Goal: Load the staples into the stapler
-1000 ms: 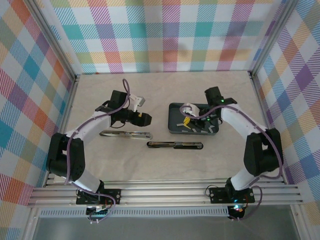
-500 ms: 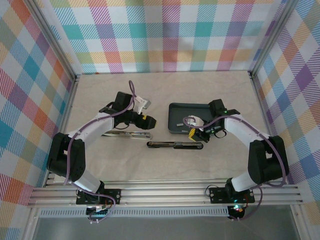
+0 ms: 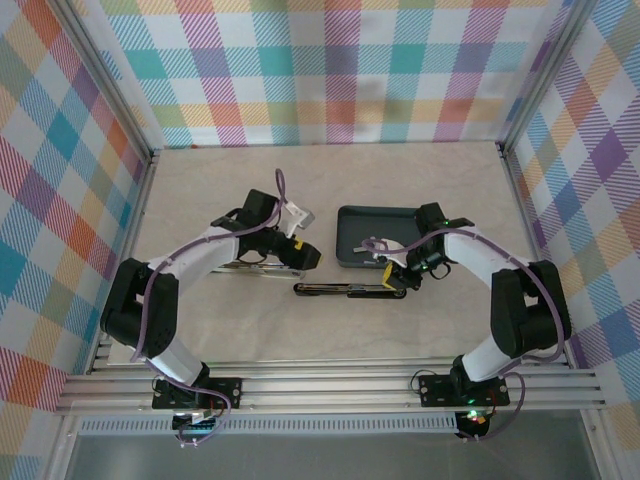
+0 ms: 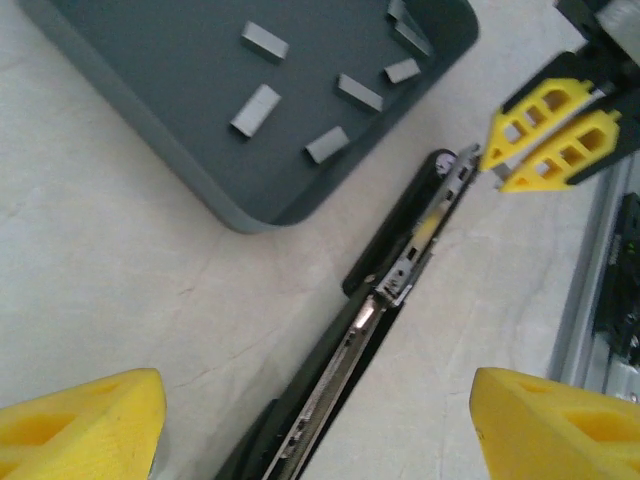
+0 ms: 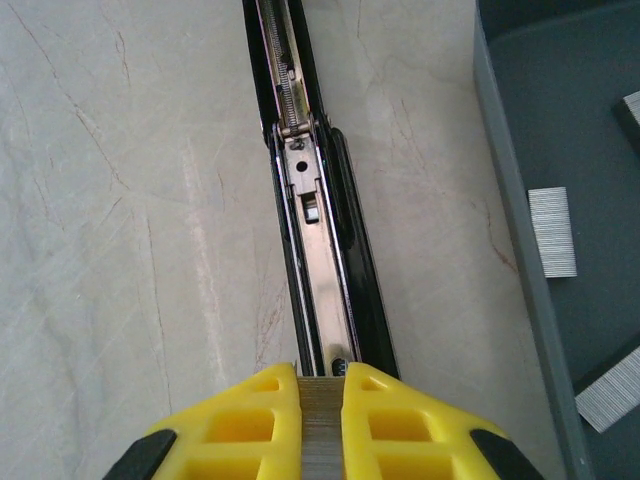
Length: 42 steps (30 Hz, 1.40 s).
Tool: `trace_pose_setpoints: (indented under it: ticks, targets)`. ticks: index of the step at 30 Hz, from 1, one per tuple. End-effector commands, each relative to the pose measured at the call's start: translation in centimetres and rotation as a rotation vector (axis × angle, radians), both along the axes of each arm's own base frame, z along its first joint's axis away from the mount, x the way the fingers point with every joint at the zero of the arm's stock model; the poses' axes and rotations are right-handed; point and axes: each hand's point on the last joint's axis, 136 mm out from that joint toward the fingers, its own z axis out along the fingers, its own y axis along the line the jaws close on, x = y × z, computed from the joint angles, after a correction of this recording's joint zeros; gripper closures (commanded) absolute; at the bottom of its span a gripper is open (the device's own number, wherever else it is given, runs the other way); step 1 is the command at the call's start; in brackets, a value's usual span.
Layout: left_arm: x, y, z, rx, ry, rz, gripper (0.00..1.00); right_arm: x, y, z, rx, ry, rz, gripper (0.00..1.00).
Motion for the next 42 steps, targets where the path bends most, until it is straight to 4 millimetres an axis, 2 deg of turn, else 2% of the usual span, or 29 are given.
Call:
trace_pose_setpoints:
  ticks: [1, 17, 27, 42]
  targets:
    - [-1.7, -0.8, -0.2, -0.012, 0.002, -0.085, 0.21, -0.3, 0.4, 0.3, 0.020, 0.008, 0.021, 0.86]
    - [-1.8, -1.0, -1.3, 0.013, 0.014, -0.087, 0.20, -0.3, -0.6, -0.8, -0.045, 0.011, 0.033, 0.86]
    - [-1.9, -1.2, -1.3, 0.014, 0.016, -0.091, 0.20, 0.3, 0.0, -0.5, -0.008, -0.016, 0.037, 0.87]
    - [-2.0, -1.2, -1.3, 0.015, 0.015, -0.095, 0.20, 0.0, -0.5, -0.7, -0.039, -0.036, 0.112, 0.86]
